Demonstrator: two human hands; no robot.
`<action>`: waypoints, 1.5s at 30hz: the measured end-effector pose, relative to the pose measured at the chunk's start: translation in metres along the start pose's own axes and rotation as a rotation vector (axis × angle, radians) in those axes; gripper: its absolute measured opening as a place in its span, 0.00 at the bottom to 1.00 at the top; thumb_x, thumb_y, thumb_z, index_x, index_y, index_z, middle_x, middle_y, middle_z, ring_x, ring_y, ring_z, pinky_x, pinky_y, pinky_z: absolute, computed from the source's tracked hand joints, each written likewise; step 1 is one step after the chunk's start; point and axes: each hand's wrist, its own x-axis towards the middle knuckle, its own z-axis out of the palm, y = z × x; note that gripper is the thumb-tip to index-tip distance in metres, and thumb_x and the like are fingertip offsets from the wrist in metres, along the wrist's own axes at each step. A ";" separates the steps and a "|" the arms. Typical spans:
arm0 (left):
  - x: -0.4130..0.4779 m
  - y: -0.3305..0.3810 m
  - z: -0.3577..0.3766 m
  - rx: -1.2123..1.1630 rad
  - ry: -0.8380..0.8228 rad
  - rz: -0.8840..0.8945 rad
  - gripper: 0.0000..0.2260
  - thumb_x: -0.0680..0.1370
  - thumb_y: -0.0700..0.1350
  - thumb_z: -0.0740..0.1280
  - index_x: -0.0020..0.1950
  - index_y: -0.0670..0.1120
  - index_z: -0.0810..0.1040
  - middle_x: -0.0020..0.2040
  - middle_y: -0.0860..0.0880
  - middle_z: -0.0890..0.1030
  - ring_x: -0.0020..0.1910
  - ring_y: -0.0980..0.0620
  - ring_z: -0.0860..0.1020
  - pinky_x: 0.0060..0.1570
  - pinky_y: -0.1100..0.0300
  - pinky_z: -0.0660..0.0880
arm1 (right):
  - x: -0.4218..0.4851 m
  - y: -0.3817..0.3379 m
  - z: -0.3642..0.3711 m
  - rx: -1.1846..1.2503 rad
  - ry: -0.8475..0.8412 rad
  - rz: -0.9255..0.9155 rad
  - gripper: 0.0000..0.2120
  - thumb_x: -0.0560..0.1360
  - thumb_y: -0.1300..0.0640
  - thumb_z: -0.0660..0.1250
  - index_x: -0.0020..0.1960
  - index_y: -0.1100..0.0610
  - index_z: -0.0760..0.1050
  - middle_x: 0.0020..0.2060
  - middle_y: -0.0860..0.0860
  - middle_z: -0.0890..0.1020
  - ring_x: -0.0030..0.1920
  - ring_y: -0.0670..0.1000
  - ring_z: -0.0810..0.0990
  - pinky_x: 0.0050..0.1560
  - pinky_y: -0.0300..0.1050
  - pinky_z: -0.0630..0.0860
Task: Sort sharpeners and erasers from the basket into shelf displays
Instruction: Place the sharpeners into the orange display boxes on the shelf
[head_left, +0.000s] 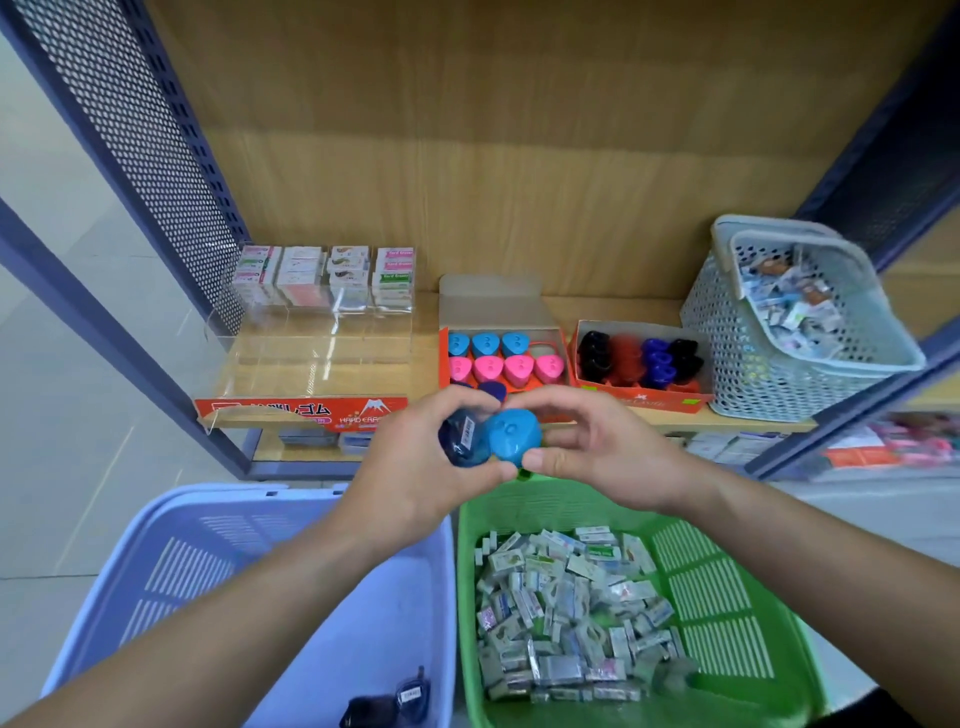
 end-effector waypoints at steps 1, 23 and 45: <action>0.000 -0.001 0.002 -0.002 0.010 -0.012 0.21 0.66 0.45 0.83 0.54 0.56 0.80 0.48 0.58 0.83 0.45 0.62 0.80 0.46 0.69 0.76 | -0.002 0.003 0.000 0.023 0.013 -0.009 0.18 0.75 0.66 0.73 0.62 0.56 0.76 0.59 0.57 0.81 0.58 0.52 0.83 0.58 0.45 0.79; 0.027 -0.039 0.007 0.007 0.012 -0.104 0.16 0.68 0.47 0.81 0.52 0.56 0.82 0.45 0.60 0.84 0.44 0.58 0.82 0.50 0.53 0.80 | 0.037 0.028 0.006 -0.019 0.118 0.073 0.19 0.77 0.61 0.72 0.65 0.48 0.76 0.61 0.48 0.80 0.46 0.47 0.85 0.44 0.39 0.79; 0.043 -0.051 0.005 0.081 -0.099 -0.200 0.21 0.76 0.40 0.72 0.63 0.58 0.72 0.51 0.56 0.77 0.49 0.62 0.76 0.43 0.76 0.71 | 0.090 0.078 -0.083 -0.482 0.512 0.231 0.23 0.69 0.62 0.79 0.61 0.52 0.76 0.52 0.49 0.81 0.52 0.47 0.82 0.55 0.45 0.82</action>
